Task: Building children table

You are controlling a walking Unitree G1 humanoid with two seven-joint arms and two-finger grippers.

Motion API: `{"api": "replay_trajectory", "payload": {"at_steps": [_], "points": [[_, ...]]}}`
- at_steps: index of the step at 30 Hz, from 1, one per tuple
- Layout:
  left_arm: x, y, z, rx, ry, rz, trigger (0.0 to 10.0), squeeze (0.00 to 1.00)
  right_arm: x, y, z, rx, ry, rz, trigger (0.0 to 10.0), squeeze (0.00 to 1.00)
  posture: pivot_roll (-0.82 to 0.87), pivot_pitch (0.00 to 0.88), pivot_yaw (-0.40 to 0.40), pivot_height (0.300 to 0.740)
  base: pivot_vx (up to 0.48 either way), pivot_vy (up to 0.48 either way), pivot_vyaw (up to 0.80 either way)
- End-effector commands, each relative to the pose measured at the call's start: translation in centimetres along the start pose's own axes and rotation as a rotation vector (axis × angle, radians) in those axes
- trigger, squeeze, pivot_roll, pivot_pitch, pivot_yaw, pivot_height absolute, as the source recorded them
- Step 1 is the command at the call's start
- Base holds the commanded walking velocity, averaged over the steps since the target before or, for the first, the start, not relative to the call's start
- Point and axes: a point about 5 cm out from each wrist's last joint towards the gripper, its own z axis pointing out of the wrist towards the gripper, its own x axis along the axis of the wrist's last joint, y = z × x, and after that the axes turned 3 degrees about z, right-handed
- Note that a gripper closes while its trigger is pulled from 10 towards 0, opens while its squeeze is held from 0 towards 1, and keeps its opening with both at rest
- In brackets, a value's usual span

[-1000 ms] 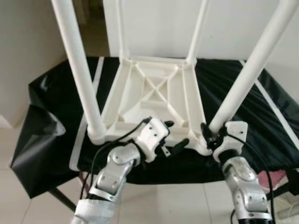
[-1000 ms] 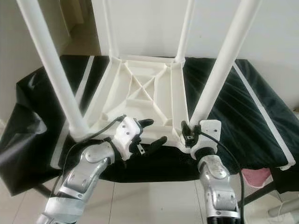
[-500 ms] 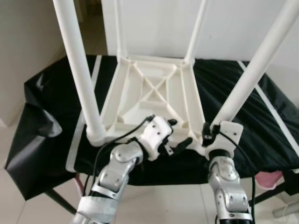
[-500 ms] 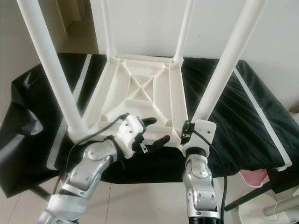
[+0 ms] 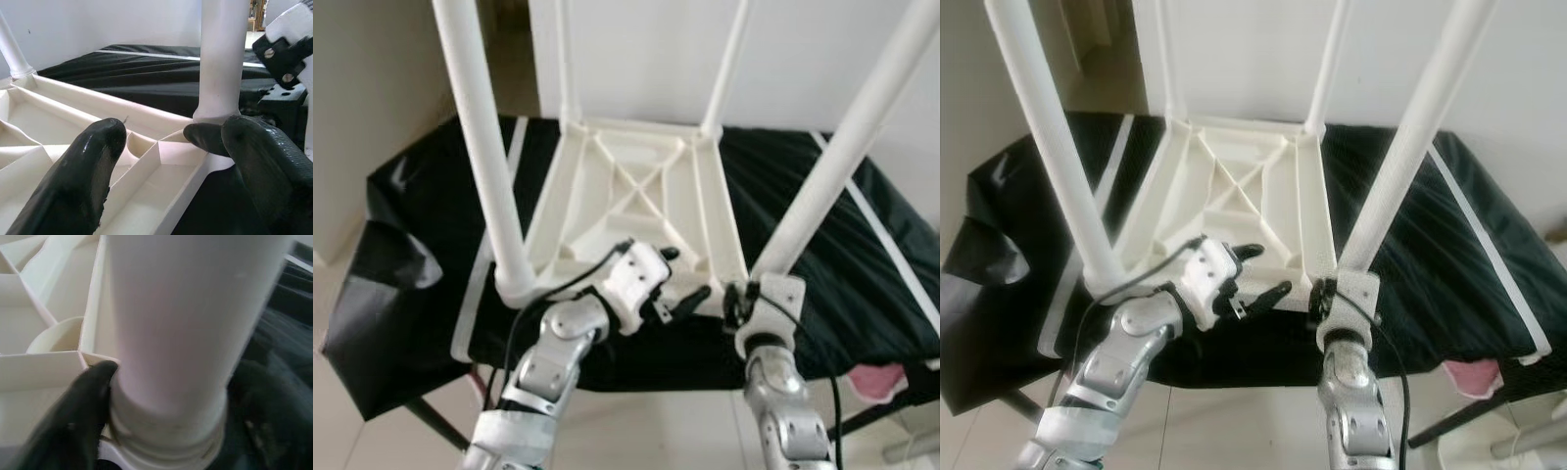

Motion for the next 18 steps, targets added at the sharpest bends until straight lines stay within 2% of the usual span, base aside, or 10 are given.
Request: {"api": "replay_trajectory", "payload": {"at_steps": [1,6,11,12,18], "points": [[0.1,-0.5,0.2,0.057,0.003,0.019,10.0,0.0,-0.4,-0.3,0.0,0.04,-0.013,-0.014,10.0,1.0,-0.05,0.0,-0.04,0.74,0.0,0.0,0.0],[0.2,-0.9,0.5,0.065,-0.002,0.033,10.0,0.0,0.9,0.6,0.2,0.121,0.069,-0.037,10.0,1.0,-0.05,0.0,-0.038,0.74,0.0,0.0,0.0],[0.2,-1.0,0.5,0.065,-0.001,0.035,10.0,0.0,1.1,1.1,0.0,0.172,0.087,-0.038,10.0,1.0,-0.05,0.0,-0.038,0.74,0.0,0.0,0.0],[0.2,-0.9,0.4,0.065,-0.002,0.037,10.0,0.0,1.3,1.4,-0.1,0.201,0.098,-0.035,10.0,0.0,-0.05,0.0,-0.041,0.74,0.0,0.0,0.0],[-0.1,-0.8,0.2,0.061,-0.011,0.039,10.0,0.0,2.0,2.5,-0.3,0.321,0.141,-0.031,10.0,0.0,-0.05,0.0,-0.046,0.74,0.0,0.0,0.0]]}}
